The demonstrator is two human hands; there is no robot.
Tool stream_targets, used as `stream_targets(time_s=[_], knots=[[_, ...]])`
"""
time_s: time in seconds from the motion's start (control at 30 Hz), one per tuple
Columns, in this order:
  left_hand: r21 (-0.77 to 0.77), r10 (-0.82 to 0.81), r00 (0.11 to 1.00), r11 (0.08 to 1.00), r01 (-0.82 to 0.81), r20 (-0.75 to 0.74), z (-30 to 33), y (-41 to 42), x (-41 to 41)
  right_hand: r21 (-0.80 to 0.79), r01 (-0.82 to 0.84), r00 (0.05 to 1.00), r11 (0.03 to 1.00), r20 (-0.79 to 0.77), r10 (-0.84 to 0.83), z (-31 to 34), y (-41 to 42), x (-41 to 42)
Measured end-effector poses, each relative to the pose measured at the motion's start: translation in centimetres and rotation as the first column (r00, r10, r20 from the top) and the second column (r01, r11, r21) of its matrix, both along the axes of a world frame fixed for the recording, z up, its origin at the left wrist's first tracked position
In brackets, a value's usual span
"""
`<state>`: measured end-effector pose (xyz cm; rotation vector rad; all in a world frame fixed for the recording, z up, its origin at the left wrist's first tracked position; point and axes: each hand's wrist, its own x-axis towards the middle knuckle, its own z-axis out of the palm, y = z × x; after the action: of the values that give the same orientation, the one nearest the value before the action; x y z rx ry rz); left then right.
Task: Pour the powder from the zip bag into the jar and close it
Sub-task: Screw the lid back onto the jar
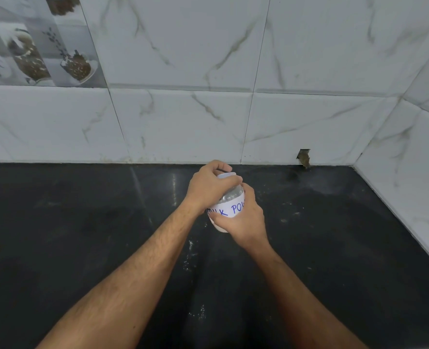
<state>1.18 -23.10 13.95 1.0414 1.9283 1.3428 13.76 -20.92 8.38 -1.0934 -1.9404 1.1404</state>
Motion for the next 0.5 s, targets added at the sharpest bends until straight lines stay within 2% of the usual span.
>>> stream_targets(time_s=[0.37,0.5], knots=[[0.046,-0.112,0.993,0.993,0.113,-0.021,-0.2,-1.0,-0.5,-0.057,-0.057,0.996,0.997,-0.074,0.053,-0.8,-0.1,0.1],[0.015,-0.126,0.991,0.992,0.127,-0.041,-0.5,-1.0,-0.8,-0.089,-0.091,0.994,0.992,-0.073,0.085,-1.5,0.1,-0.1]])
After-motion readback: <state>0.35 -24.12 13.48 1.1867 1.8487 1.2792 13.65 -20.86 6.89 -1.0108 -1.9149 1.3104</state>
